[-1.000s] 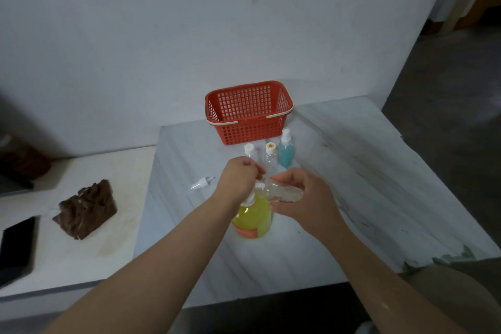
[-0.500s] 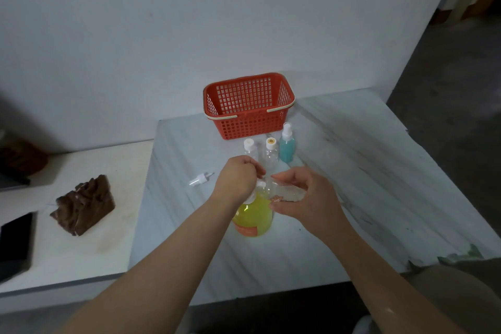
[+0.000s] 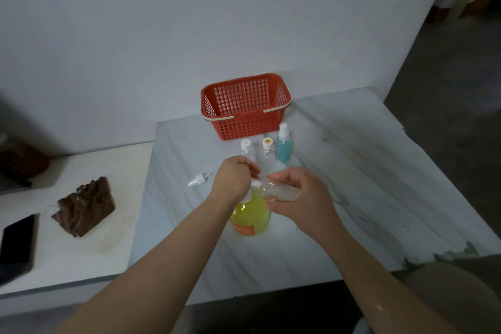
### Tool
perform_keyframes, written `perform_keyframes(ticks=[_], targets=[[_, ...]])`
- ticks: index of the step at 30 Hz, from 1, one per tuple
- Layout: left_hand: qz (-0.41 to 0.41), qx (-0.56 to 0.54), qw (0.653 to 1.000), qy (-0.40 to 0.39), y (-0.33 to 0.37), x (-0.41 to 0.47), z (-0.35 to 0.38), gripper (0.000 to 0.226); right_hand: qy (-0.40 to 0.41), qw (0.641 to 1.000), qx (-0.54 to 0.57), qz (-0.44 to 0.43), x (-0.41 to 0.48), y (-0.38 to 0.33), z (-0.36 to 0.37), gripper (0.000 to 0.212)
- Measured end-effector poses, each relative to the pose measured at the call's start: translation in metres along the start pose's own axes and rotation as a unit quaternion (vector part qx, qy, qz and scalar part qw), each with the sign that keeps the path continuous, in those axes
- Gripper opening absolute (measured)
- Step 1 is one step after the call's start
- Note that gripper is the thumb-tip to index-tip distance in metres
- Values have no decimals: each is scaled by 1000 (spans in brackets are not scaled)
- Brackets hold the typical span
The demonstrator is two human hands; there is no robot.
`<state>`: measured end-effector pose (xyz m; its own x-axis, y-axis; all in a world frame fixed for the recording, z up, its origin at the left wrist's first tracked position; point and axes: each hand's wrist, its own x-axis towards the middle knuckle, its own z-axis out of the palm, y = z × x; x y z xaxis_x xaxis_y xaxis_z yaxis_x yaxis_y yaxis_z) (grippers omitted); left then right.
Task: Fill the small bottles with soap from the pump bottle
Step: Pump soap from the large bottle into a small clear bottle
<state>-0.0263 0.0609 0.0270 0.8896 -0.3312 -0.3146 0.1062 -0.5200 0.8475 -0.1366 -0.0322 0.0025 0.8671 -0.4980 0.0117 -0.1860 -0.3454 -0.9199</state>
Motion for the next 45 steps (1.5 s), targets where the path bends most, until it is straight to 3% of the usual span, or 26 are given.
perform_keyframes(ticks=[7,33,45], targets=[[10,-48,999,-7,4,-2,-4,33,8,1000,2,-13,-2,-3,0,46],[5,-2,1000,9,-2,4,3,37,16,1000,19,0,6,10,6,46],[17,-22,999,-25,3,4,-5,35,24,999,30,0,-4,5,6,43]])
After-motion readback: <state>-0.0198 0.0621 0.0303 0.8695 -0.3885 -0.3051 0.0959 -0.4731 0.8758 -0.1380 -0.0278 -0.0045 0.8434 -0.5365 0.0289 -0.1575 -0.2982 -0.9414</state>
